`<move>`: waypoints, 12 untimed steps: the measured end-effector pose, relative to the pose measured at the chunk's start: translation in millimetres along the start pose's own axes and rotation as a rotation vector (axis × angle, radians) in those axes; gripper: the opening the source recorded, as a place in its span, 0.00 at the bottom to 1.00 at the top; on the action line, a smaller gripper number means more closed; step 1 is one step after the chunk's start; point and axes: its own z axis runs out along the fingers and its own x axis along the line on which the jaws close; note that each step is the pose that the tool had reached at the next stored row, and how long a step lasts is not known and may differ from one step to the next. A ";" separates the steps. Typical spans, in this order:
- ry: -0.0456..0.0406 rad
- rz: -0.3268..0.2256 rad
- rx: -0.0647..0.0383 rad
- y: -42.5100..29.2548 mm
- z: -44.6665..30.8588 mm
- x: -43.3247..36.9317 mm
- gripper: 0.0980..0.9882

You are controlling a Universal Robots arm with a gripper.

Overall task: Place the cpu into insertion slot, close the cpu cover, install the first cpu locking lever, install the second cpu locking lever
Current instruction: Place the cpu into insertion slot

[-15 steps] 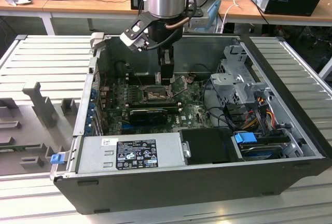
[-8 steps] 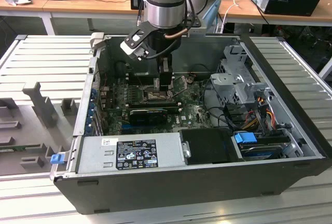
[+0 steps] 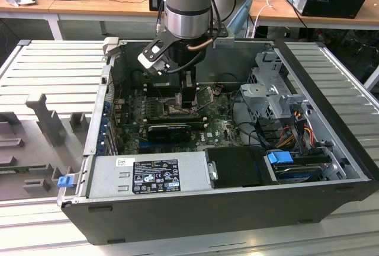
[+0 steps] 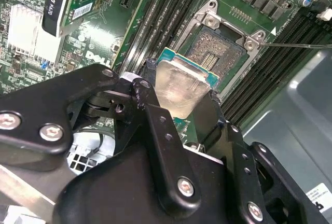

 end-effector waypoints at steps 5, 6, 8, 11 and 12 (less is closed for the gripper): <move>0.0002 -0.006 0.000 -1.0 9.5 5.6 0.48; 0.0005 -0.006 0.000 -1.1 10.3 6.3 0.48; 0.0002 -0.006 0.000 -1.3 11.0 6.3 0.48; 0.0002 -0.006 0.000 -1.7 12.4 6.6 0.48; 0.0001 -0.006 0.000 -1.8 12.7 6.8 0.48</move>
